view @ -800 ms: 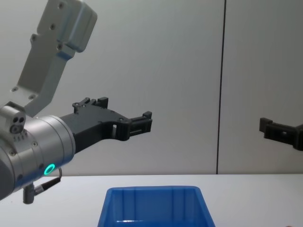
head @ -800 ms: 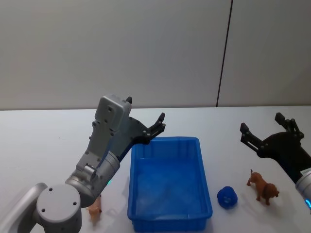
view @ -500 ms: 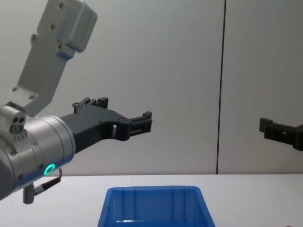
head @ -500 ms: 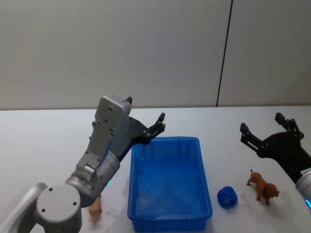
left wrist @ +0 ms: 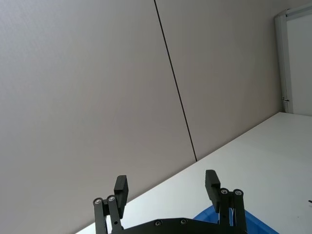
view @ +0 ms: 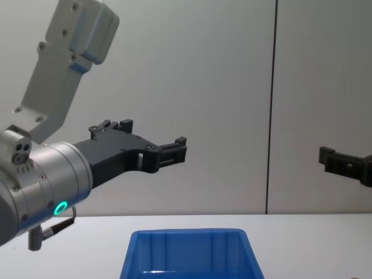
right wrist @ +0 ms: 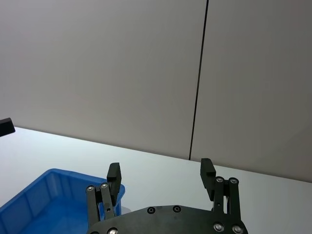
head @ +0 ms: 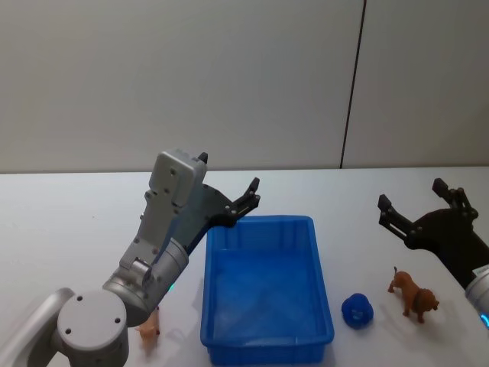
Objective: Pick up the two dolls from the table and place them into the box.
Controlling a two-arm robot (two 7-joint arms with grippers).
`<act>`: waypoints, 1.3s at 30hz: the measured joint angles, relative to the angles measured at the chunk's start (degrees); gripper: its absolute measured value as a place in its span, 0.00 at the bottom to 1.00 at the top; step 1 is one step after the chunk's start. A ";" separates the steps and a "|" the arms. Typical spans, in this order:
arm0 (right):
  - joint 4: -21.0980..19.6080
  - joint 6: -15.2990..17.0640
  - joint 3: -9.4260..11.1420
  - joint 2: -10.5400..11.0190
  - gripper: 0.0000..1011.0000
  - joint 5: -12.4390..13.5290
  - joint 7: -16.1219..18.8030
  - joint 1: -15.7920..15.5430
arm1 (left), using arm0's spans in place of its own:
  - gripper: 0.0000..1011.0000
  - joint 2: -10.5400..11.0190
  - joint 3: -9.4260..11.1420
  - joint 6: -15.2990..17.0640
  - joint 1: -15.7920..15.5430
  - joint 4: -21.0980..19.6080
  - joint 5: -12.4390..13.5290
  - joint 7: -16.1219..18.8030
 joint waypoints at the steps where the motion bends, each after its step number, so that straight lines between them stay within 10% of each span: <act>1: 0.15 -0.02 0.04 0.04 0.99 -0.02 0.15 0.07 | 0.99 0.00 0.00 0.00 0.00 0.00 0.00 0.00; 39: 9.68 6.58 3.44 5.66 0.99 -1.99 9.90 -0.66 | 0.99 0.00 0.00 0.00 0.00 0.00 0.00 0.00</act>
